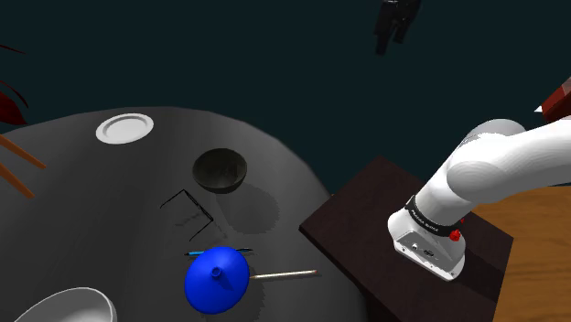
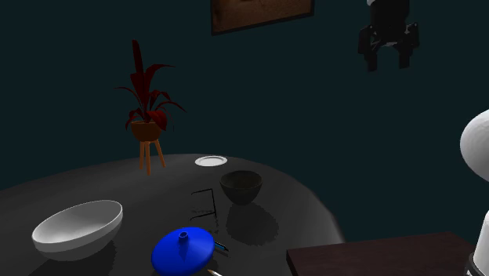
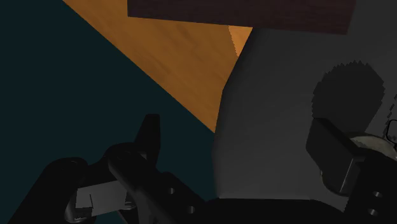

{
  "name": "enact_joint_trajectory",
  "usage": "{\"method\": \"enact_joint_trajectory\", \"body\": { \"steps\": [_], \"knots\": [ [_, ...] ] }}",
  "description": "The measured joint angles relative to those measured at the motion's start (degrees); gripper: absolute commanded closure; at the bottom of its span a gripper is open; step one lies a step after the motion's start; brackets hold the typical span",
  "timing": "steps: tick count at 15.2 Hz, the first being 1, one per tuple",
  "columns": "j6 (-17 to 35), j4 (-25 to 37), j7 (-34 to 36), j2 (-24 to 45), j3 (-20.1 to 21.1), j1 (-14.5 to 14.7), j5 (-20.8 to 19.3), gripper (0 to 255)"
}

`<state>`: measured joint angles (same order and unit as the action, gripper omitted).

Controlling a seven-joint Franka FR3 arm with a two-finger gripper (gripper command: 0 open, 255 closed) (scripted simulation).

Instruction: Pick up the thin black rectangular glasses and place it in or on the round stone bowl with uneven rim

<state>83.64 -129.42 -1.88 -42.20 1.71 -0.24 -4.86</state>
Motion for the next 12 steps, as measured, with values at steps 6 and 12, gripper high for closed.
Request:
{"method": "enact_joint_trajectory", "body": {
  "steps": [6,12],
  "knots": [
    [5.3,-4.1,4.2,1.2,3.6,1.4,2.5,0],
    [14.6,-8.6,10.3,5.7,9.1,3.4,5.6,0]
  ]
}}
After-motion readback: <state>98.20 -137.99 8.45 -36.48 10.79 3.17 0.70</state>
